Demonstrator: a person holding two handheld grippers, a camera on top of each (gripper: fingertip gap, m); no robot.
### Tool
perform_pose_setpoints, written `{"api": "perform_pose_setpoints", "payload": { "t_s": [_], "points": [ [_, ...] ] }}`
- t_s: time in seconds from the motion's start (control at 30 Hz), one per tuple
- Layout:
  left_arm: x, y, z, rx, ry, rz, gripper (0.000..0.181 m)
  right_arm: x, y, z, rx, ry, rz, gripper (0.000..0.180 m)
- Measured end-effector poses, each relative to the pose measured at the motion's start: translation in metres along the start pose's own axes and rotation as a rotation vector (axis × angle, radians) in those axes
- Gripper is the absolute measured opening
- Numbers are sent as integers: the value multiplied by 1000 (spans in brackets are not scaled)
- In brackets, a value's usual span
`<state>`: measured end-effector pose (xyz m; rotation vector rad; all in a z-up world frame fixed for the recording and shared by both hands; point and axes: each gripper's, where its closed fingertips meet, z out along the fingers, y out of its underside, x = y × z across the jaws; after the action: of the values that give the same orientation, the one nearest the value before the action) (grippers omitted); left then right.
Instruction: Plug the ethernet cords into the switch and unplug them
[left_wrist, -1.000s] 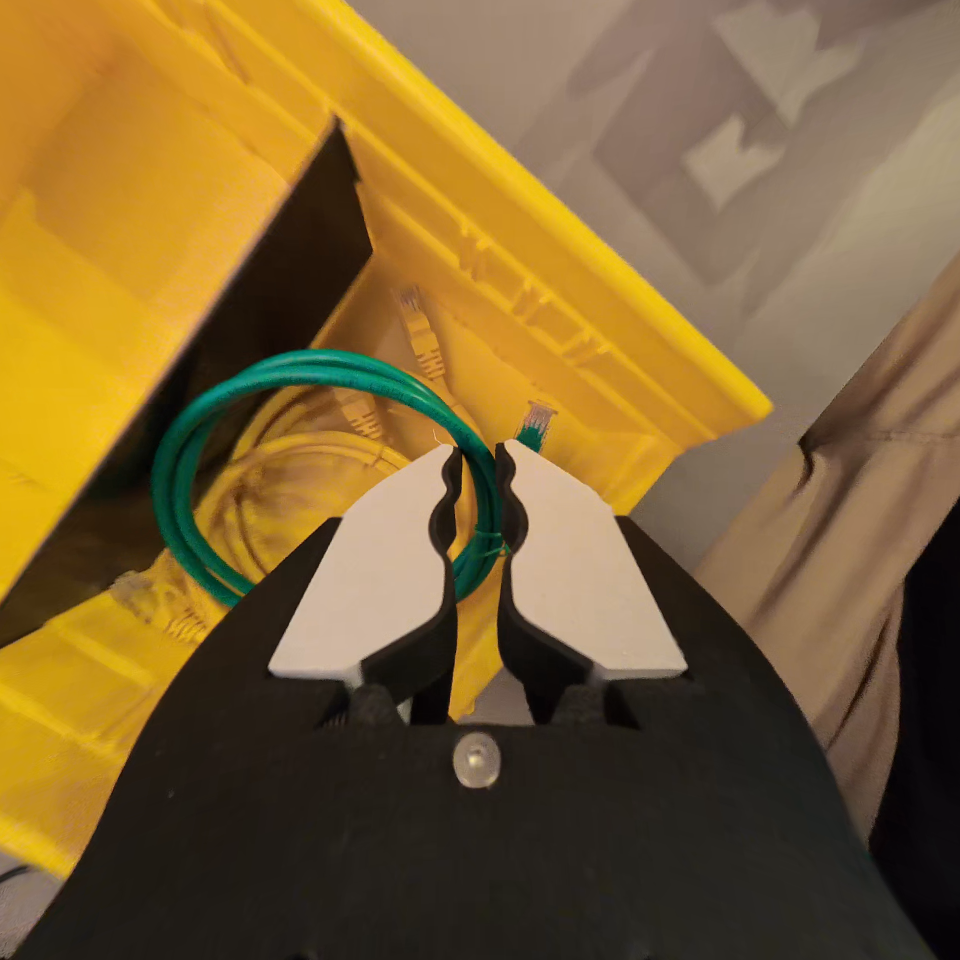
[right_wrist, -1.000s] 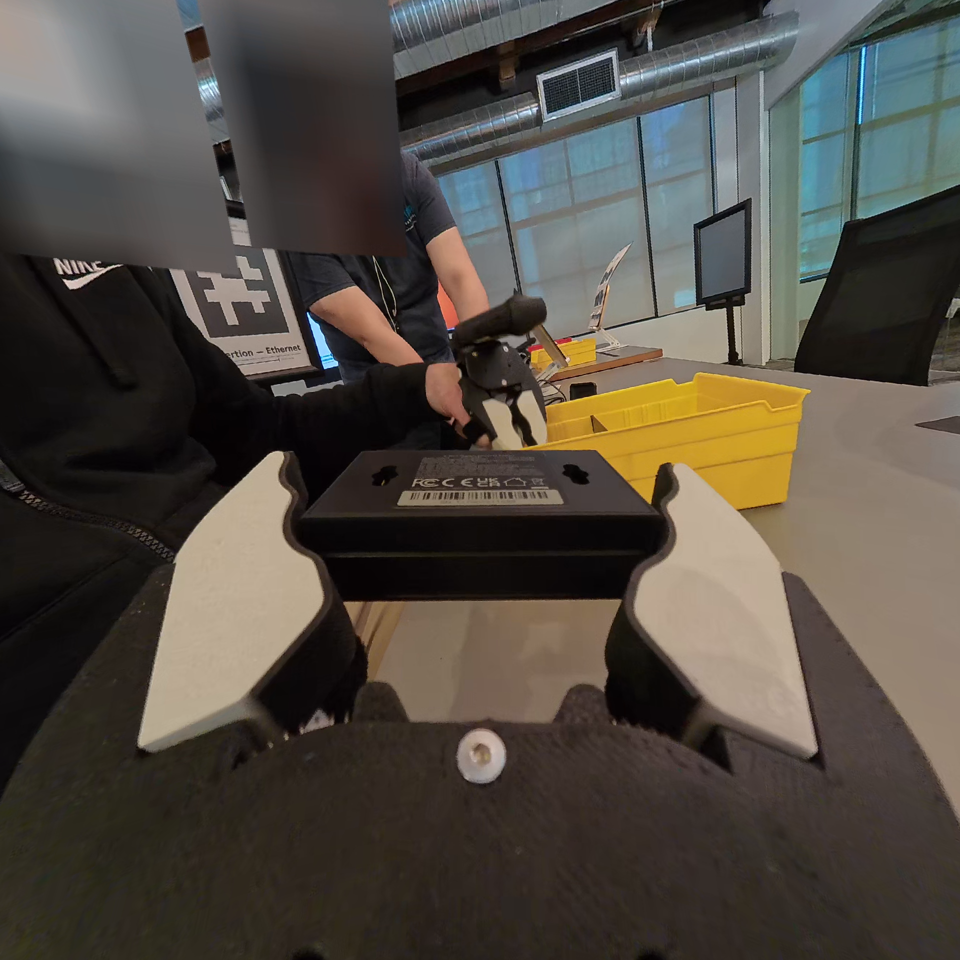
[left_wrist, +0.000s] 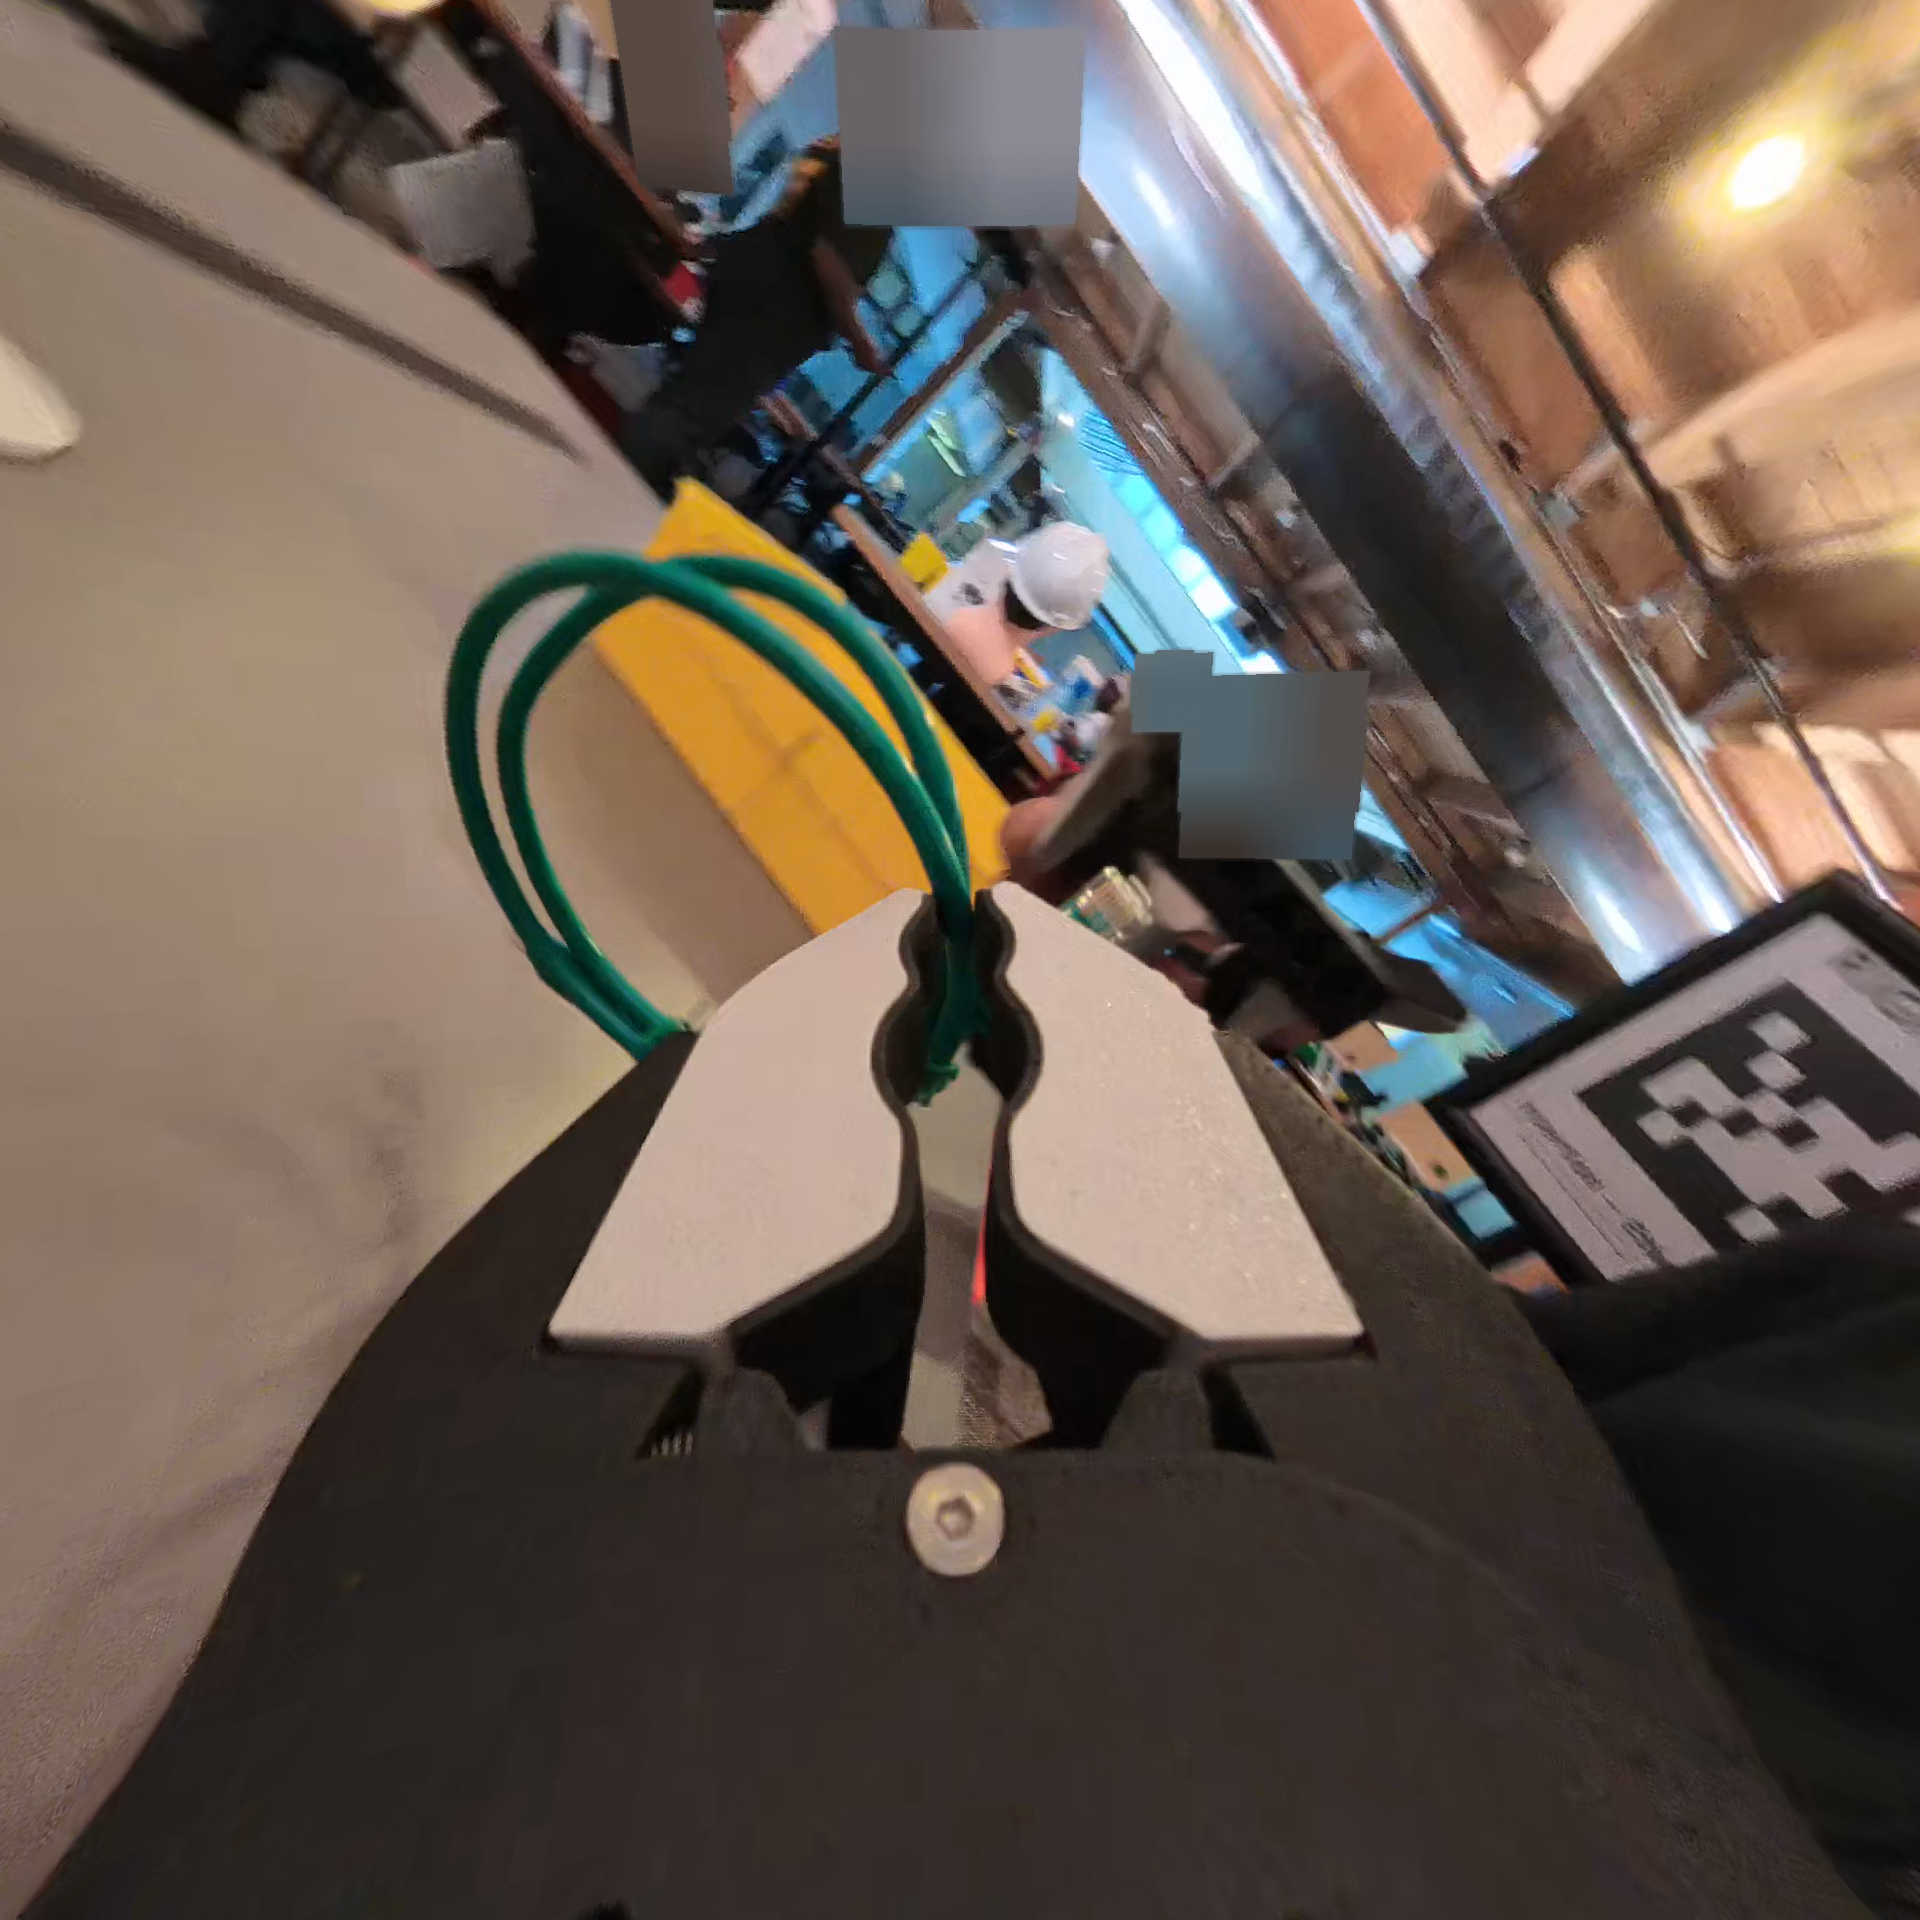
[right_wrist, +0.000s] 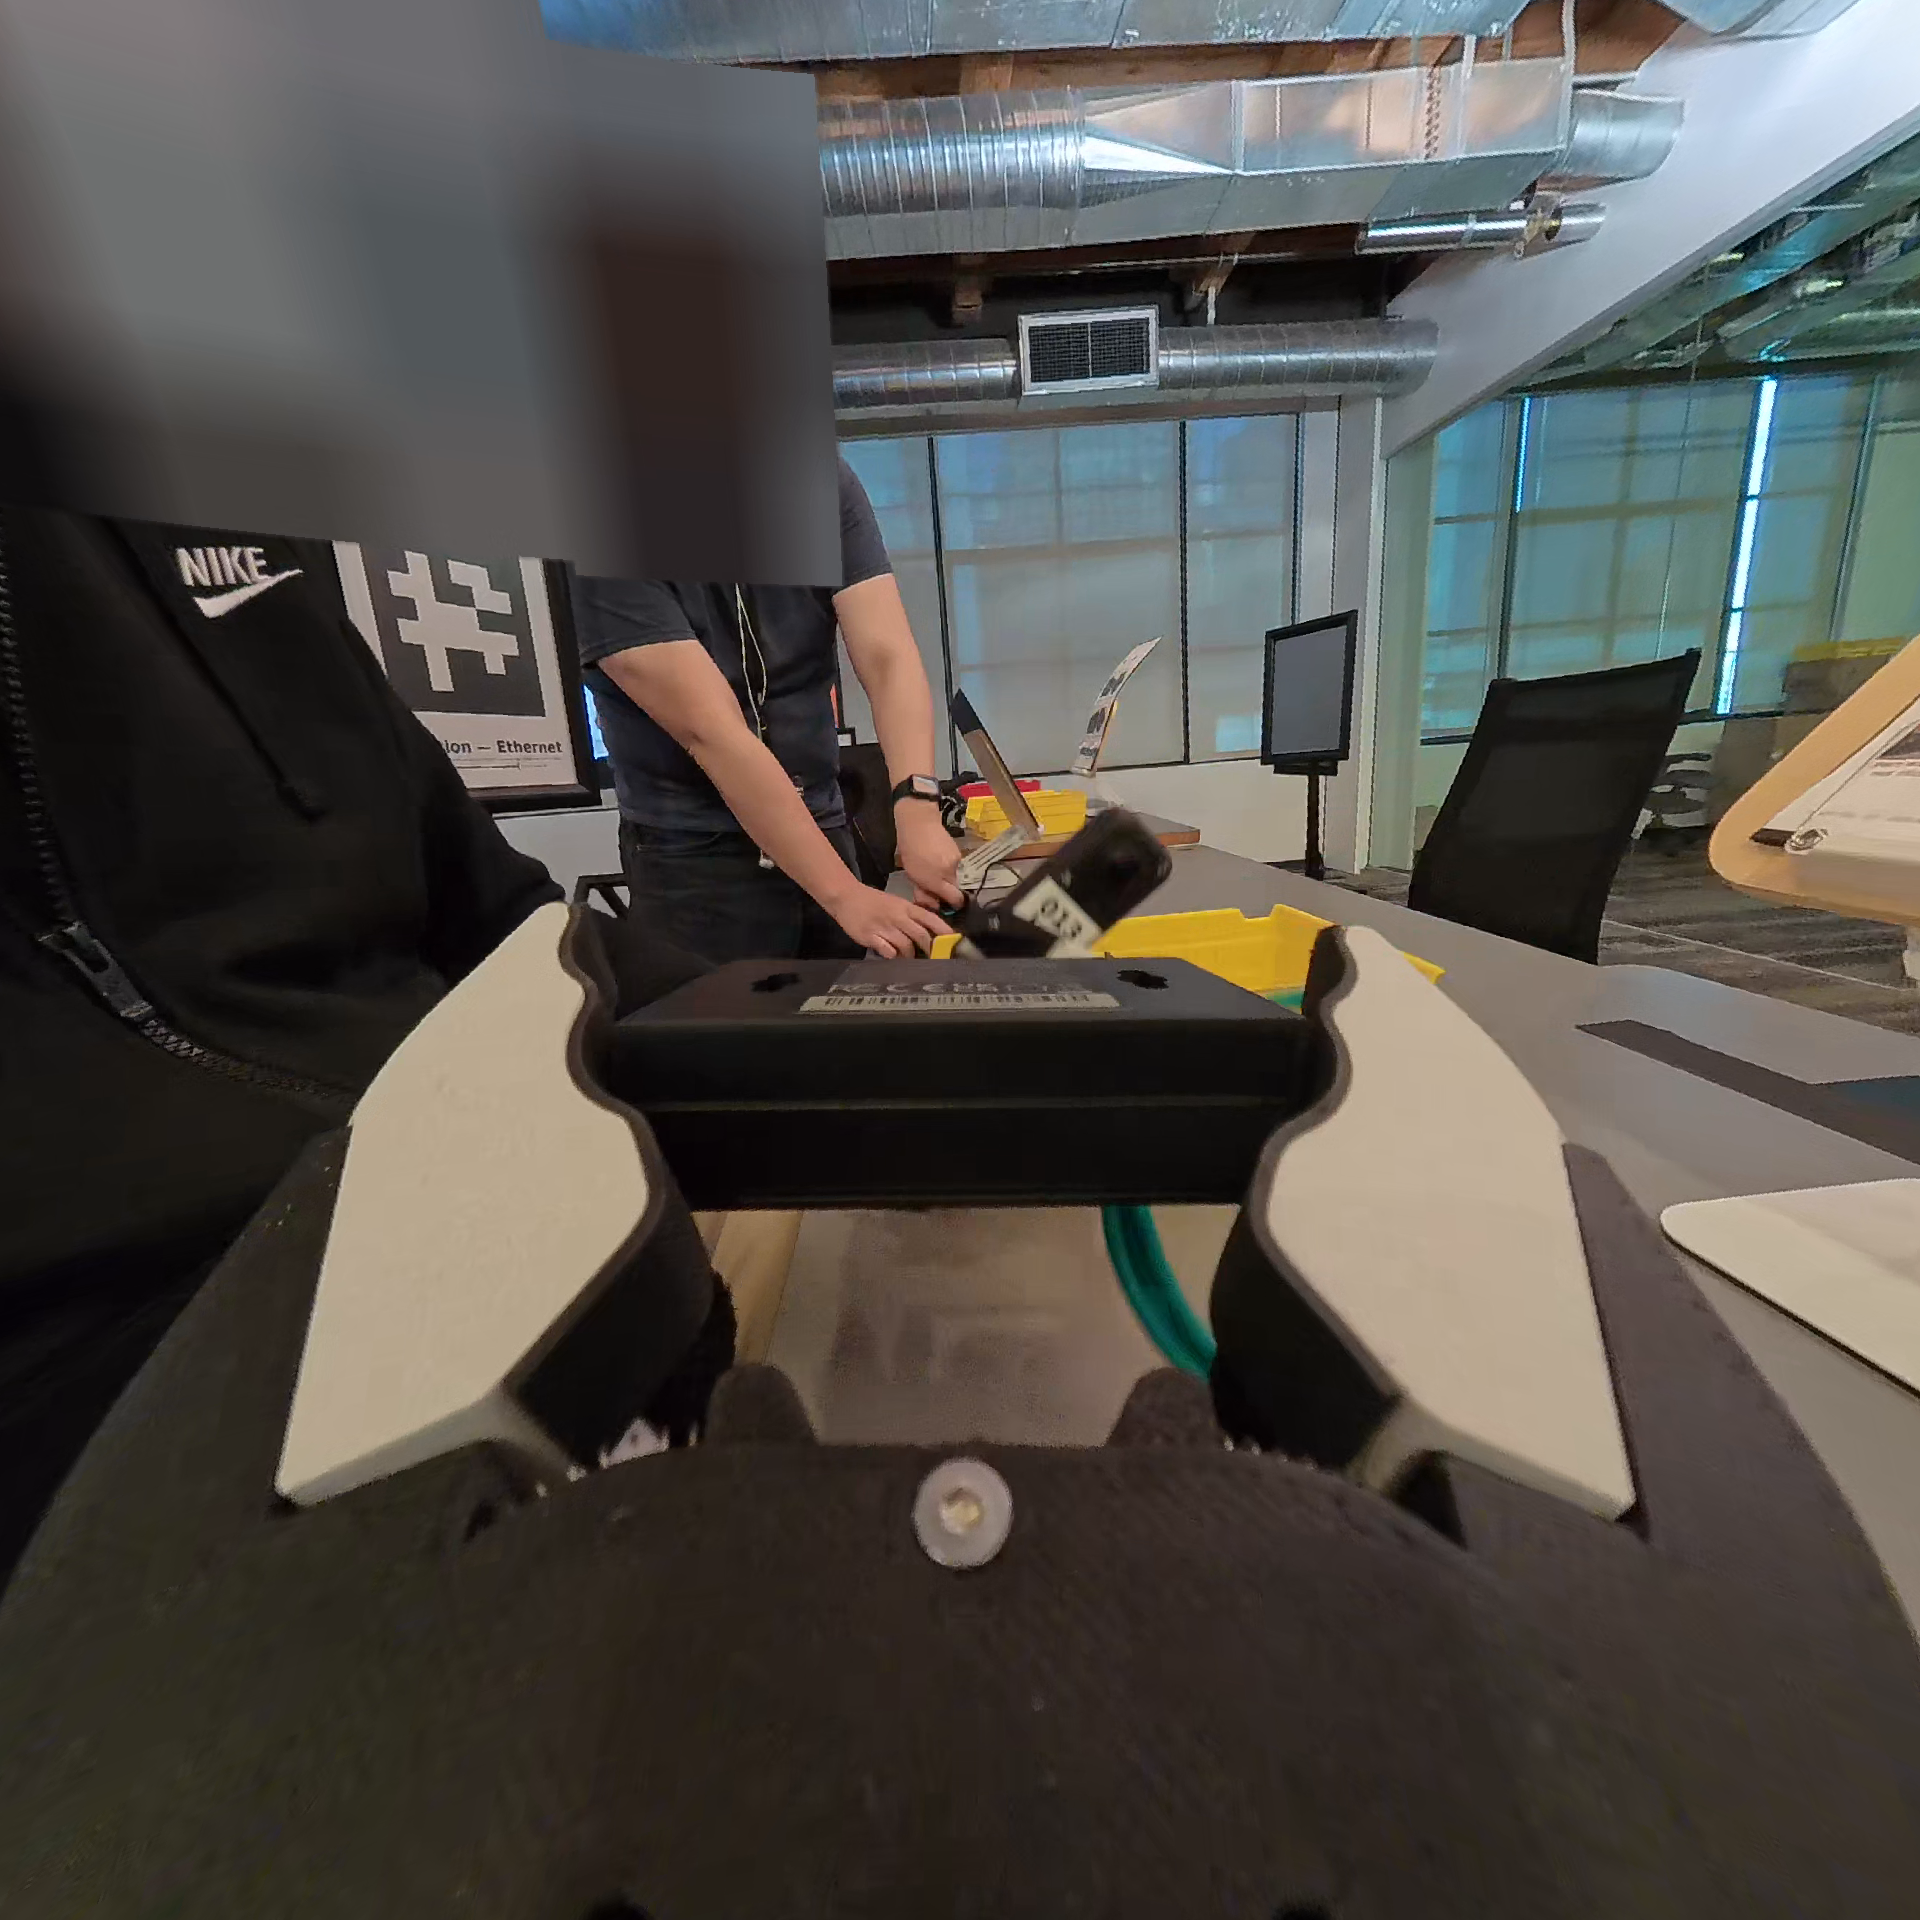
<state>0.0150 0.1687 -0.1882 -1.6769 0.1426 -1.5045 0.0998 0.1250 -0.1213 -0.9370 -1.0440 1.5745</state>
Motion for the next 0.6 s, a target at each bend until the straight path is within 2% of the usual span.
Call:
{"api": "perform_pose_setpoints", "payload": {
  "t_s": [0.17,0.23,0.33,0.47,0.6],
  "points": [
    [-56,33,-24,-105,-281,-38,7,1,5,-6,11,11,12,123],
    [-63,34,-35,-112,-363,16,19,3,8,-6,13,14,21,123],
    [-68,35,-47,-149,-471,115,40,4,13,-4,-1,14,25,123],
    [-66,27,-60,-181,-629,315,48,4,21,1,-34,17,28,123],
    [-53,28,-58,-251,-641,437,42,3,25,3,-49,15,29,123]
  ]
}}
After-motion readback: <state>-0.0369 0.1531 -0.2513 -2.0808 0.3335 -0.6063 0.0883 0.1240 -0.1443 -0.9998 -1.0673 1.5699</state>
